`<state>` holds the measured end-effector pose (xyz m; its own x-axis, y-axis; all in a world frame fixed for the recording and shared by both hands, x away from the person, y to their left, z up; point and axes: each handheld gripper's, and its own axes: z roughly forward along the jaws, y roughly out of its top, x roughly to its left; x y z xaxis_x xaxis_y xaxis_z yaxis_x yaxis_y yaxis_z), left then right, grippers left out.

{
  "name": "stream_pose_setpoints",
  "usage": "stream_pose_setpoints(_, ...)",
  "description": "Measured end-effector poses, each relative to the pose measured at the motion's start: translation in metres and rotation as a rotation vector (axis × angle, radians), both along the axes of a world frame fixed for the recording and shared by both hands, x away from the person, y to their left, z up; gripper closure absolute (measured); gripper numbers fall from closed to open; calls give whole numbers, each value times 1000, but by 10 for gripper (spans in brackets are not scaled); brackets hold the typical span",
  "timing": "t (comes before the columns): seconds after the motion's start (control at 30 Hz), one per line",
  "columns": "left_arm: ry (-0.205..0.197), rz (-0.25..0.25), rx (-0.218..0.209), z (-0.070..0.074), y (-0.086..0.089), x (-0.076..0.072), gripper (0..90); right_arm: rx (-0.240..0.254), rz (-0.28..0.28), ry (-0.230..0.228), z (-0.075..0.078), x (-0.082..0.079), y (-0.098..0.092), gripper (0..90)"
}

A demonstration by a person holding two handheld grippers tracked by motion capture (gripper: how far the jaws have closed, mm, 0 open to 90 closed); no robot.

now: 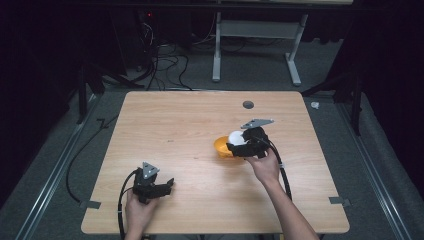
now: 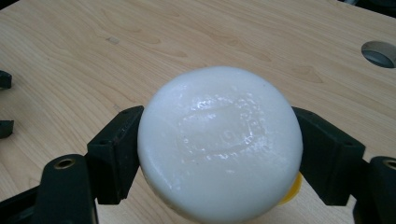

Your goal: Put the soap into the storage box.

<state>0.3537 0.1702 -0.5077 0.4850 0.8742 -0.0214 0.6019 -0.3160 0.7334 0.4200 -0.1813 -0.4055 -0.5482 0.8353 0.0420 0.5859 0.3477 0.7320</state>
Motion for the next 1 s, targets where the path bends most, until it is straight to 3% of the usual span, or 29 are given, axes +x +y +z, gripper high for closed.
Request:
stream_pose_setpoints(0.23, 0, 0, 0, 0, 0, 0, 188, -12, 9, 11, -5, 9, 8, 239)
stream_pose_setpoints(1.0, 0, -1, 0, 0, 0, 0, 187, -50, -37, 68, -26, 27, 19, 238)
